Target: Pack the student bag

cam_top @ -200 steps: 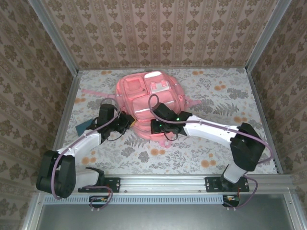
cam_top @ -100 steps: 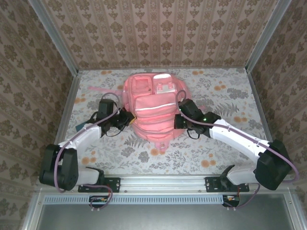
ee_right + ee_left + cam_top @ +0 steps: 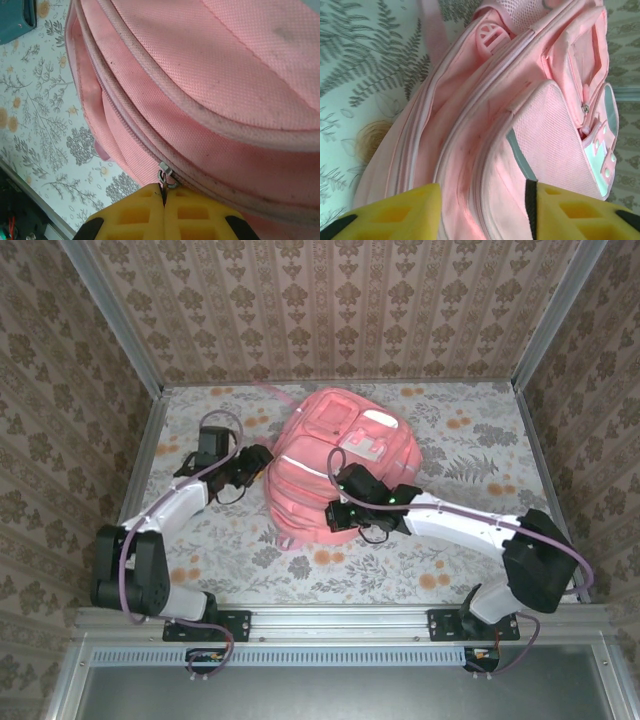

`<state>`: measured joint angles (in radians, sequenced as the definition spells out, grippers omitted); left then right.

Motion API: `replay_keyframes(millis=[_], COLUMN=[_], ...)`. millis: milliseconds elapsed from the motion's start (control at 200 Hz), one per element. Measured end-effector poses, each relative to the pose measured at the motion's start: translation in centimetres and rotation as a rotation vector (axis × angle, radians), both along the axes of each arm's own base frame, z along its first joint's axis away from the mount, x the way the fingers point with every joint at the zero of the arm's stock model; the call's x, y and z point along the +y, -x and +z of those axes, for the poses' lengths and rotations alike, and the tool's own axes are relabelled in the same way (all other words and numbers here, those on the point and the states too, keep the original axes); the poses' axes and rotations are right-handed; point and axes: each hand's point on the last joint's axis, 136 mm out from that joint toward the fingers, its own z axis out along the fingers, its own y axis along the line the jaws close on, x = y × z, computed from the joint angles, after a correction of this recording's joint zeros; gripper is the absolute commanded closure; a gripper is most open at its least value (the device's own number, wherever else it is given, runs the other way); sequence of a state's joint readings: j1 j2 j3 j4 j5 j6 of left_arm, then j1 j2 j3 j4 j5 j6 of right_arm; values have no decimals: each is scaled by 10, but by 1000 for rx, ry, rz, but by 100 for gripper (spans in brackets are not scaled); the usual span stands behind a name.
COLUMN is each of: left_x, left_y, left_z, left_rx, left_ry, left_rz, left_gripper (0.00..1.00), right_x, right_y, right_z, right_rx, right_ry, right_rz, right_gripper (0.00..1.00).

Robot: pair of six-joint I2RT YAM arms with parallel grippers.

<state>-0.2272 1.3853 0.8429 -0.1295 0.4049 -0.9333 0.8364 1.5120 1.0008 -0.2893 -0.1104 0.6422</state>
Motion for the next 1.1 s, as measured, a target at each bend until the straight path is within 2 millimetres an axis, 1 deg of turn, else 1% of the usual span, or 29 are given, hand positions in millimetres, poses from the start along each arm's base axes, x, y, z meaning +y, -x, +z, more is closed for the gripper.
replay_keyframes(millis=[110,180,295,365,435,520,660,815,865,930,1020,1095], left_x=[9,8,-4,-13,-22,-27,-32,-39,-39,-41,-44,-44], left_y=[18,30,48,54,55,53,48,46,46,45,44,44], left_z=[0,-6,-19,-21,-17,-15,-24,-32,-33,-34,-35,-37], left_rx=[-1,20,77,93,84,77,104,123,127,132,134,143], left_ry=[12,42,99,121,140,157,170,177,178,181,184,180], left_rz=[30,37,23,1,-21,-31,-23,-27,-26,-26,-28,-23], left_gripper=[47,48,51,51,52,54,56,58,61,68,83,94], right_x=[13,23,32,34,34,34,35,35,35,35,34,25], right_y=[-10,-16,-22,-23,-23,-23,-23,-23,-22,-22,-21,-21], right_z=[3,8,14,15,15,15,15,15,15,15,13,8], right_rx=[8,1,-7,-7,-7,-7,-6,-1,0,3,5,-7], right_ry=[-20,-38,-60,-64,-65,-65,-65,-69,-70,-71,-60,-3], right_rz=[-7,-4,4,7,7,7,7,7,9,12,15,7], right_gripper=[100,100,100,100,100,100,100,100,100,100,100,100])
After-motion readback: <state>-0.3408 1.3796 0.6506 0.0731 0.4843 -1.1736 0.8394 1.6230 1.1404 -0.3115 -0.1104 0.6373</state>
